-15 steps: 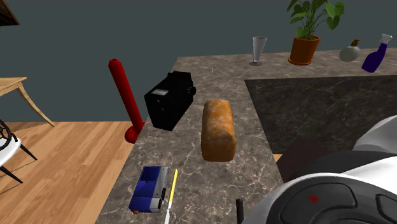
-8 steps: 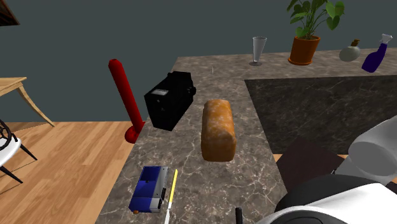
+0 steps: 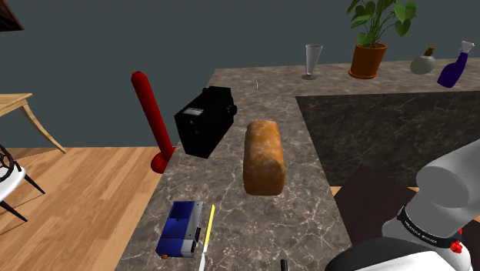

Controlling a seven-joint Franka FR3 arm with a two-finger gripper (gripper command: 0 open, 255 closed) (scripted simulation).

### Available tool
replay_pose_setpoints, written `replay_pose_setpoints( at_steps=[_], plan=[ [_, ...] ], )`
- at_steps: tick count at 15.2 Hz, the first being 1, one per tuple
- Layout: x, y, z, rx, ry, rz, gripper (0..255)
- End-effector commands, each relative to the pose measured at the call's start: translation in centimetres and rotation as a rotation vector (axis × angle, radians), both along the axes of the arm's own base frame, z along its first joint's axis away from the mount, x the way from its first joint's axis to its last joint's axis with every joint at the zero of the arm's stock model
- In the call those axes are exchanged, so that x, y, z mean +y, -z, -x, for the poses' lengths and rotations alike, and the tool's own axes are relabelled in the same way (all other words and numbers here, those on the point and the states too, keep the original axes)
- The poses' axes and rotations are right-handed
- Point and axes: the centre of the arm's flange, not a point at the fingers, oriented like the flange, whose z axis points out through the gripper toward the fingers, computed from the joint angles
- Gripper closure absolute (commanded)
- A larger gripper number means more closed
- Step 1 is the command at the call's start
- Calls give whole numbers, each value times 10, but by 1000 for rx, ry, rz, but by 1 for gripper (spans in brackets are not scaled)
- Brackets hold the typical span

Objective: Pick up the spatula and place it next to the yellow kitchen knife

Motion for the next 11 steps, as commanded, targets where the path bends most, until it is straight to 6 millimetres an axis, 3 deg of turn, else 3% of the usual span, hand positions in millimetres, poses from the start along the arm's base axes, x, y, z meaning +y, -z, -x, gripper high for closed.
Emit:
replay_pose_setpoints(
  at_steps=[1,9,10,11],
  plan=[
    [0,10,1,0,0,0,255],
    [0,14,1,0,0,0,255],
    [0,14,1,0,0,0,0],
    [0,14,1,0,0,0,0]
  ],
)
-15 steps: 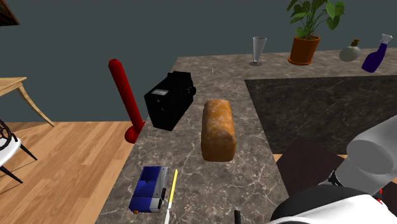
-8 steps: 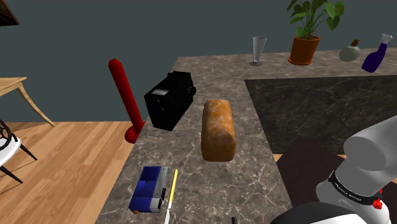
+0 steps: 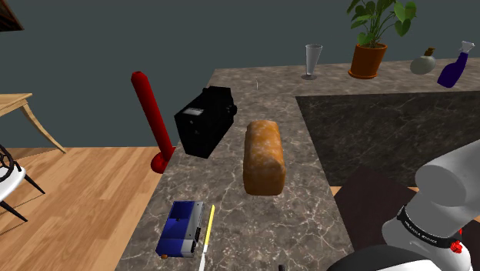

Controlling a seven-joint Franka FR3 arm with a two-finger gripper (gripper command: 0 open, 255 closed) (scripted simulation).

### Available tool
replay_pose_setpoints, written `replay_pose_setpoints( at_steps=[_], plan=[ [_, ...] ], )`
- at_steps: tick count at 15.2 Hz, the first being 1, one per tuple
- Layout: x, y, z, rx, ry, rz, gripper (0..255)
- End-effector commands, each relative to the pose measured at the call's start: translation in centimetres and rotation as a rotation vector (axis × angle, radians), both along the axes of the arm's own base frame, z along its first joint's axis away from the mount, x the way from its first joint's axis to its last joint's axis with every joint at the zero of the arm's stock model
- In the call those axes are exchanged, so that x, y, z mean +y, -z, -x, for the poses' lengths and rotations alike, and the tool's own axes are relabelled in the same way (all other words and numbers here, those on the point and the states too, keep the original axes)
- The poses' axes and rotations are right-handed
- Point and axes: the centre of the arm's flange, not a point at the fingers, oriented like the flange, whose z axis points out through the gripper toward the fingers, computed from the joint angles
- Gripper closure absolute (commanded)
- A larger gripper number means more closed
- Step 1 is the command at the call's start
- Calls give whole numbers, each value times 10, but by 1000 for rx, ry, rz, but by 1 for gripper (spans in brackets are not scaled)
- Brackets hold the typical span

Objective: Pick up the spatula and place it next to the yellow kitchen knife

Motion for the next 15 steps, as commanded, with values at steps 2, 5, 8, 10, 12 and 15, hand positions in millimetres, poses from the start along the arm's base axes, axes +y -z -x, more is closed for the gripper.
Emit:
replay_pose_setpoints(
  at_steps=[2,5,8,10,12,15],
  plan=[
    [0,0,0,0,0,0,0],
    [1,-13,1,0,0,0,0],
    [2,-50,2,0,0,0,0],
    [2,-50,2,0,0,0,0],
    [2,-50,2,0,0,0,0],
    [2,-50,2,0,0,0,0]
  ],
)
